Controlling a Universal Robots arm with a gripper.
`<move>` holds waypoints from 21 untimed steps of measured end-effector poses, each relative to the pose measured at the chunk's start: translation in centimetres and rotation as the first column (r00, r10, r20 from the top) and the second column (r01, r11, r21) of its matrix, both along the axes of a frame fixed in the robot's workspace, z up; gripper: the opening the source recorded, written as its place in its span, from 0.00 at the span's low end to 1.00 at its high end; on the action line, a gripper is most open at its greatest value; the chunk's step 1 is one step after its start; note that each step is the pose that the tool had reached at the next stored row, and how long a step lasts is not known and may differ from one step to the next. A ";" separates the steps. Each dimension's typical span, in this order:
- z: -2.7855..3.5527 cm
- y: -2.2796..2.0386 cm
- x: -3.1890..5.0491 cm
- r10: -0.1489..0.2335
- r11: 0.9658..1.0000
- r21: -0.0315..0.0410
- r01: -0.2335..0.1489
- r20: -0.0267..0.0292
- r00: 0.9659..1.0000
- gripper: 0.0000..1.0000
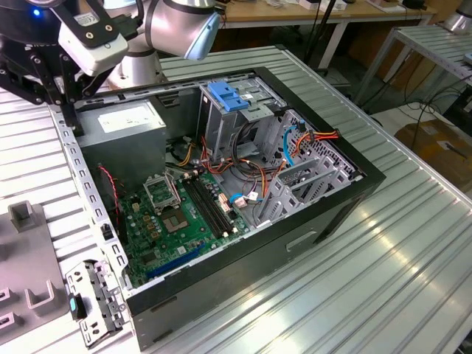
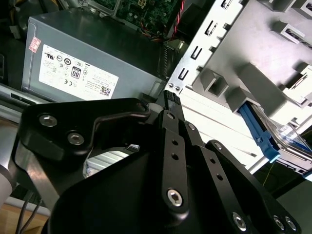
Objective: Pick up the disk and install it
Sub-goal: 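Reach for the disk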
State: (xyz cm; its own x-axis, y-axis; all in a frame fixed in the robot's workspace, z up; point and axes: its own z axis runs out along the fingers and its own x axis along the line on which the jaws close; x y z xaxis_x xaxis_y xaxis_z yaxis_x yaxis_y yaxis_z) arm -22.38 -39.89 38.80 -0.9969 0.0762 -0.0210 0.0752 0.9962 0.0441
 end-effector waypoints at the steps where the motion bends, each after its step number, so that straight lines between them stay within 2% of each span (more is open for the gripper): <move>1: 0.00 0.00 -0.04 0.000 1.000 0.000 0.000 0.000 1.000 0.11; 21: -0.04 0.00 -0.60 0.000 1.000 0.000 0.000 0.000 1.000 0.11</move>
